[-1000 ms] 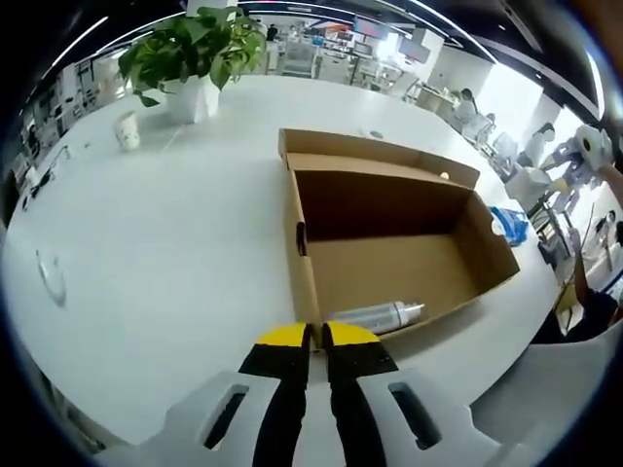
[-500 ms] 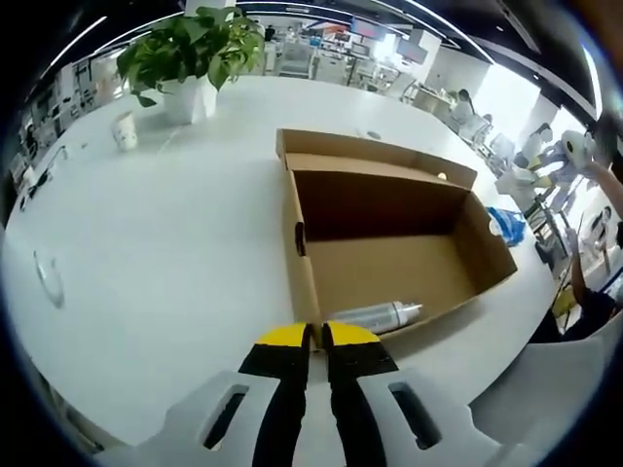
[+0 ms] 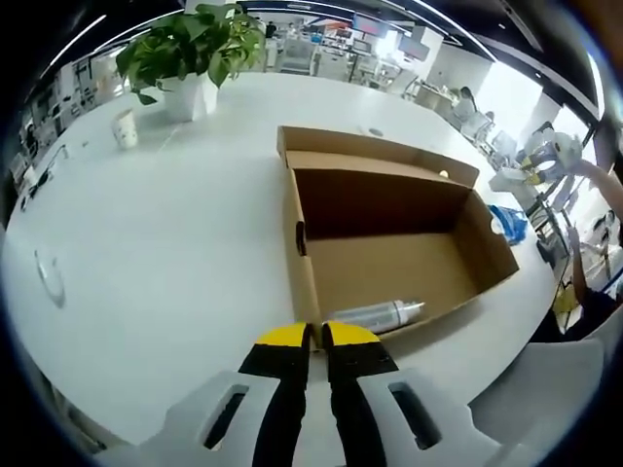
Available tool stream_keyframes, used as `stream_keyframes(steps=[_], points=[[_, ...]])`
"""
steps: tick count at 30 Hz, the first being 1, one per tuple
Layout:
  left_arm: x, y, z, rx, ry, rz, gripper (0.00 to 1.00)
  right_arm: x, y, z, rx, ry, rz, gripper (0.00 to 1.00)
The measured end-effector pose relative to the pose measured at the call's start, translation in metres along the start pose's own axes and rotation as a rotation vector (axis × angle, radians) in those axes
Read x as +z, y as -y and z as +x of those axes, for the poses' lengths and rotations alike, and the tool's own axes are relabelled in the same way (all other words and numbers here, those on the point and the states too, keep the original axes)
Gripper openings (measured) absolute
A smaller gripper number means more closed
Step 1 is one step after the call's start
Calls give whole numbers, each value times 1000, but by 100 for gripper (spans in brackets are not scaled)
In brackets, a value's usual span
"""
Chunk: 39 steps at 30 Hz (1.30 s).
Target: Operate the shoe box by opening the lid, removing the specified soft item, and placing it in the target area until the item is outside and the box remains undamaged.
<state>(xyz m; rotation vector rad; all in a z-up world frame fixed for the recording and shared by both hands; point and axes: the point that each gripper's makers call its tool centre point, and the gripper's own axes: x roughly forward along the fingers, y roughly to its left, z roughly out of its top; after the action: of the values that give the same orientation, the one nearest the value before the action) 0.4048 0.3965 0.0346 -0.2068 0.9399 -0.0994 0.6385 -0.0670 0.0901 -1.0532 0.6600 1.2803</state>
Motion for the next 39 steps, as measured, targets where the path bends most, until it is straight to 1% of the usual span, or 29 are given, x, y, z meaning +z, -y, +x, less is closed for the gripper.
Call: stream_keyframes(steps=[1, 7, 20, 27, 30, 32, 34, 35, 37, 39], points=[[0, 0, 0, 0, 0, -3, 4, -1, 0, 0, 0, -1, 1, 15], [0, 0, 0, 7, 2, -3, 4, -25, 6, 8, 7, -33, 4, 15], [0, 0, 0, 12, -5, -8, 4, -65, 15, 23, 13, -64, 34, 15], [0, 1, 0, 15, -4, -14, 4, -81, 18, 32, 21, -77, 48, 15], [1, 1, 0, 14, -3, -24, 4, -88, 17, 36, 30, -93, 41, 15], [1, 1, 1, 15, -3, -30, 4, -89, 18, 37, 29, -94, 45, 15], [1, 1, 1, 16, 1, -30, 4, -91, 19, 39, 33, -104, 38, 16], [1, 1, 0, 16, 2, -30, 4, -95, 20, 40, 39, -122, 15, 16], [1, 1, 0, 14, 4, -33, 4, -100, 19, 42, 45, -142, 0, 16], [1, 1, 0, 14, 3, -33, 4, -105, 19, 45, 52, -153, 0, 16]])
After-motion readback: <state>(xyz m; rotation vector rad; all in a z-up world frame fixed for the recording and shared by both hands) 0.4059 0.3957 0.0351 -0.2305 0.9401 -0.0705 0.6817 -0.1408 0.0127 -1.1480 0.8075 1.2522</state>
